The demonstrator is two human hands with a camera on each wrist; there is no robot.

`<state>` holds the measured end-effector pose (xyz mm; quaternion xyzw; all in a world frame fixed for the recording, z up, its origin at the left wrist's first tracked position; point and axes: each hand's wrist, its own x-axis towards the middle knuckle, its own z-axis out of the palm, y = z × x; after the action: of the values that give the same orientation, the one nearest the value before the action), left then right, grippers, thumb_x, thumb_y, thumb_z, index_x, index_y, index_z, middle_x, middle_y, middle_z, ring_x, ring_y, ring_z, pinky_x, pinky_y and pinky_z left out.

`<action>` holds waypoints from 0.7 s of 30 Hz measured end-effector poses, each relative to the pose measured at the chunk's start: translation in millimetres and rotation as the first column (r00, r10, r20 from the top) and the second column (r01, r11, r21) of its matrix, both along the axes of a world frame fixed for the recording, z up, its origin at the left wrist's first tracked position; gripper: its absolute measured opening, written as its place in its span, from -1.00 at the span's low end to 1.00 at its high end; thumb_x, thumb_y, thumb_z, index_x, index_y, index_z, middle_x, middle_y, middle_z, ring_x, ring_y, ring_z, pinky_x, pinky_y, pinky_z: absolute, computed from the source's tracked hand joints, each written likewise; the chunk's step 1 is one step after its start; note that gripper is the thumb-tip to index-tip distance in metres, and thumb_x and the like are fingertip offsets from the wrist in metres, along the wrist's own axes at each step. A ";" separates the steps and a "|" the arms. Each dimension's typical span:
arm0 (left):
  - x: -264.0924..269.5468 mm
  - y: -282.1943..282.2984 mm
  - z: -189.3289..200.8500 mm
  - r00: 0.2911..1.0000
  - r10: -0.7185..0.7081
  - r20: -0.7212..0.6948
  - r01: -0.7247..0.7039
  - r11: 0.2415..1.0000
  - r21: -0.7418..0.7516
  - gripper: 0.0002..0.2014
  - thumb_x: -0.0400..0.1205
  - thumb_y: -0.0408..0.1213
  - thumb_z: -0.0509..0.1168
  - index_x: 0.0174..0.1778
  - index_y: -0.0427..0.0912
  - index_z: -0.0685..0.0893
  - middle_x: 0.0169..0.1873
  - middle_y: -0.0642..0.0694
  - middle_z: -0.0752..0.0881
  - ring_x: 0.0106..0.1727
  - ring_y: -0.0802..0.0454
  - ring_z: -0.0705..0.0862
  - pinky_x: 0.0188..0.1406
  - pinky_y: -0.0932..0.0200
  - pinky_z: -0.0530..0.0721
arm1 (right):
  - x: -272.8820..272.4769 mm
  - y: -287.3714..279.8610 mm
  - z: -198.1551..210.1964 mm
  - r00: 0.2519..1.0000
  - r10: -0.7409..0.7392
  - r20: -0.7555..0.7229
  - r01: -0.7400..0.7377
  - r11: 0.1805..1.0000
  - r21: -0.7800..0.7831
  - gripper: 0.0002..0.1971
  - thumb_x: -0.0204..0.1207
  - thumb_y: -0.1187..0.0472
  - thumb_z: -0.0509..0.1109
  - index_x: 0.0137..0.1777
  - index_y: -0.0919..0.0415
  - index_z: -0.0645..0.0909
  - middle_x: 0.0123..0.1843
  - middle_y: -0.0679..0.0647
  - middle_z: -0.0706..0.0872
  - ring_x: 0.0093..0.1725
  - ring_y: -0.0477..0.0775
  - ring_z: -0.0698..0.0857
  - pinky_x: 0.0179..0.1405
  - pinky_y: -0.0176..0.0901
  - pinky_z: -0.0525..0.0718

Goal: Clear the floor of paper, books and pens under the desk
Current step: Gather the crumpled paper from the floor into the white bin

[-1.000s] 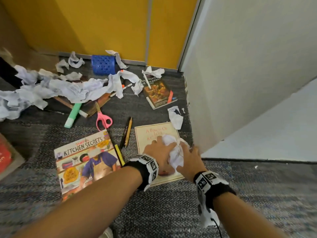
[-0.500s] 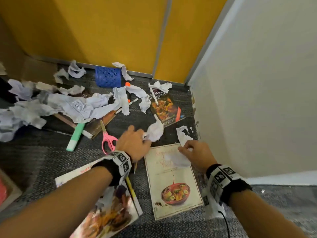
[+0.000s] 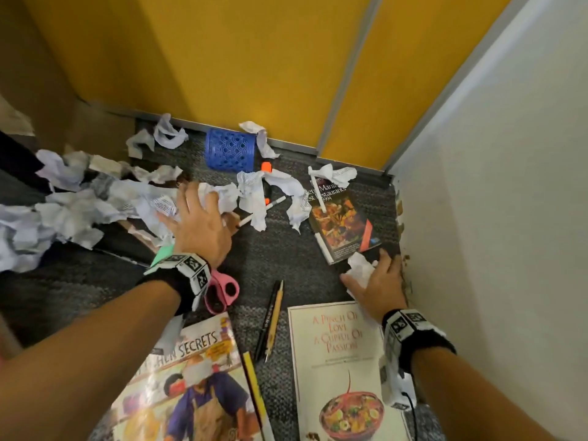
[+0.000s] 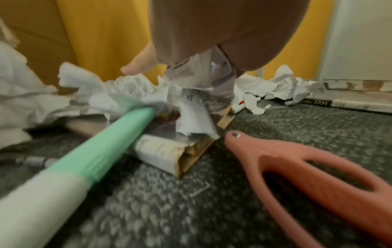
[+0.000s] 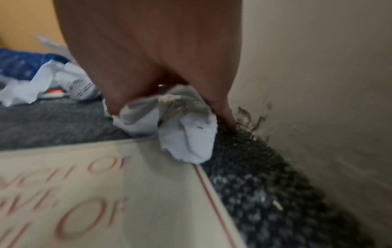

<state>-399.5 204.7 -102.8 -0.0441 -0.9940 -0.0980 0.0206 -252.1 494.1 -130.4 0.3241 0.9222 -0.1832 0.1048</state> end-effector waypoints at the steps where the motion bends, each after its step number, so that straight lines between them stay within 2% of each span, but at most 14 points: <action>1: 0.8 1.1 -5.0 0.996 0.022 0.092 -0.020 1.000 -0.019 -0.41 0.59 -0.08 0.28 0.56 -0.05 0.31 0.62 -0.34 0.13 0.64 -0.42 0.09 0.28 -0.74 0.21 | -0.3 -3.4 -3.9 0.996 0.019 0.088 -0.023 0.999 0.046 0.12 0.35 -0.38 0.42 0.69 0.25 0.01 0.68 0.39 0.11 0.65 0.41 0.17 0.60 0.27 0.29; 3: 0.0 4.0 -12.6 0.955 0.049 0.293 -0.025 0.996 -0.085 -0.32 0.67 -0.01 0.16 0.68 0.25 0.00 0.70 -0.24 -0.13 0.68 -0.44 -0.15 0.35 -0.74 0.18 | 0.8 -10.6 -7.2 0.979 0.038 0.199 -0.072 0.983 0.170 0.02 0.42 -0.42 0.32 0.68 0.22 0.08 0.67 0.38 0.18 0.64 0.38 0.21 0.57 0.22 0.30; 4: -1.3 5.7 -14.2 0.932 0.045 0.360 -0.004 0.993 -0.115 -0.33 0.69 0.02 0.12 0.67 0.31 -0.07 0.70 -0.22 -0.17 0.67 -0.45 -0.16 0.37 -0.70 0.22 | 1.6 -15.0 -6.5 0.976 0.057 0.209 -0.109 0.962 0.251 -0.08 0.47 -0.40 0.27 0.64 0.22 0.18 0.61 0.37 0.28 0.58 0.36 0.31 0.52 0.17 0.36; 6: -1.1 11.8 -14.7 0.935 -0.023 0.354 0.071 0.990 -0.124 -0.37 0.66 0.06 0.14 0.65 0.31 0.05 0.66 -0.26 -0.06 0.63 -0.45 -0.01 0.36 -0.59 0.36 | 2.6 -21.9 -5.9 0.987 0.110 0.115 -0.142 0.937 0.319 -0.31 0.57 -0.28 0.24 0.50 0.25 0.37 0.44 0.30 0.46 0.38 0.25 0.49 0.34 0.01 0.50; 8: 1.8 18.8 -11.2 0.952 -0.078 0.297 0.117 0.986 -0.117 -0.39 0.60 0.11 0.22 0.58 0.25 0.21 0.56 -0.26 0.12 0.52 -0.39 0.20 0.27 -0.47 0.50 | 3.1 -28.5 -4.4 0.990 0.139 -0.019 -0.130 0.962 0.241 -0.52 0.61 -0.08 0.33 0.33 0.29 0.50 0.30 0.27 0.55 0.21 0.20 0.57 0.17 -0.04 0.58; 11: 5.5 24.9 -8.5 0.953 -0.103 0.286 0.154 0.974 -0.164 -0.39 0.57 0.16 0.29 0.52 0.22 0.24 0.52 -0.27 0.17 0.46 -0.36 0.27 0.21 -0.39 0.57 | -4.4 -38.7 8.8 0.989 0.056 -0.136 -0.046 0.996 0.082 -0.63 0.57 0.12 0.41 0.27 0.30 0.51 0.26 0.23 0.53 0.13 0.16 0.61 0.10 -0.09 0.63; 14: 5.1 28.1 -8.7 0.948 -0.139 0.285 0.195 0.965 -0.177 -0.45 0.62 0.02 0.30 0.50 0.17 0.26 0.49 -0.27 0.15 0.47 -0.39 0.25 0.22 -0.38 0.57 | -28.8 -54.9 38.1 0.917 -0.013 -0.398 -0.009 0.998 -0.054 -0.62 0.52 0.23 0.46 0.28 0.31 0.49 0.26 0.25 0.52 0.15 0.19 0.59 0.08 -0.17 0.53; 16: 4.8 29.8 -8.1 0.944 -0.160 0.288 0.217 0.960 -0.176 -0.52 0.64 -0.20 0.28 0.45 0.12 0.30 0.43 -0.26 0.17 0.47 -0.37 0.24 0.22 -0.32 0.57 | -55.0 -70.3 59.7 0.862 0.060 -0.504 -0.105 0.992 -0.062 -0.53 0.48 0.28 0.47 0.37 0.26 0.46 0.31 0.19 0.47 0.13 -0.06 0.43 0.12 -0.38 0.30; 17: 4.0 30.5 -7.7 0.937 -0.174 0.303 0.233 0.957 -0.171 -0.53 0.64 -0.29 0.25 0.44 0.09 0.31 0.42 -0.25 0.18 0.47 -0.34 0.25 0.21 -0.28 0.57 | -70.0 -77.6 67.6 0.858 0.123 -0.499 -0.177 0.982 -0.063 -0.41 0.47 0.30 0.47 0.48 0.23 0.38 0.34 0.17 0.41 0.08 -0.19 0.33 0.11 -0.46 0.22; 18: 3.0 30.4 -7.2 0.926 -0.189 0.326 0.250 0.956 -0.154 -0.52 0.63 -0.35 0.22 0.44 0.08 0.32 0.41 -0.25 0.20 0.47 -0.32 0.26 0.19 -0.25 0.57 | -84.7 -83.8 72.4 0.872 0.184 -0.453 -0.244 0.967 -0.077 -0.27 0.46 0.31 0.49 0.60 0.18 0.24 0.40 0.17 0.34 0.06 -0.22 0.30 0.14 -0.47 0.23; 19: 0.4 27.9 -6.5 0.915 -0.200 0.350 0.258 0.958 -0.127 -0.52 0.62 -0.38 0.21 0.43 0.06 0.33 0.40 -0.25 0.23 0.45 -0.30 0.29 0.18 -0.24 0.58 | -101.2 -90.4 75.9 0.890 0.253 -0.380 -0.309 0.947 -0.094 -0.12 0.46 0.31 0.50 0.68 0.12 0.07 0.48 0.19 0.25 0.09 -0.14 0.39 0.22 -0.39 0.32; 21: -6.0 24.3 -1.8 0.897 -0.241 0.370 0.281 0.958 -0.058 -0.56 0.58 -0.39 0.24 0.36 0.01 0.37 0.32 -0.23 0.31 0.37 -0.27 0.39 0.15 -0.23 0.62 | -125.4 -95.6 78.6 0.915 0.359 -0.184 -0.381 0.919 -0.104 0.07 0.45 0.31 0.52 0.72 -0.04 -0.21 0.64 0.28 0.02 0.23 0.17 0.61 0.32 -0.04 0.52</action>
<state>-405.5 228.9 -104.6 -0.1596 -0.9698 -0.0516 -0.1772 -377.5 398.5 -51.8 0.1195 0.9575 -0.2487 0.0846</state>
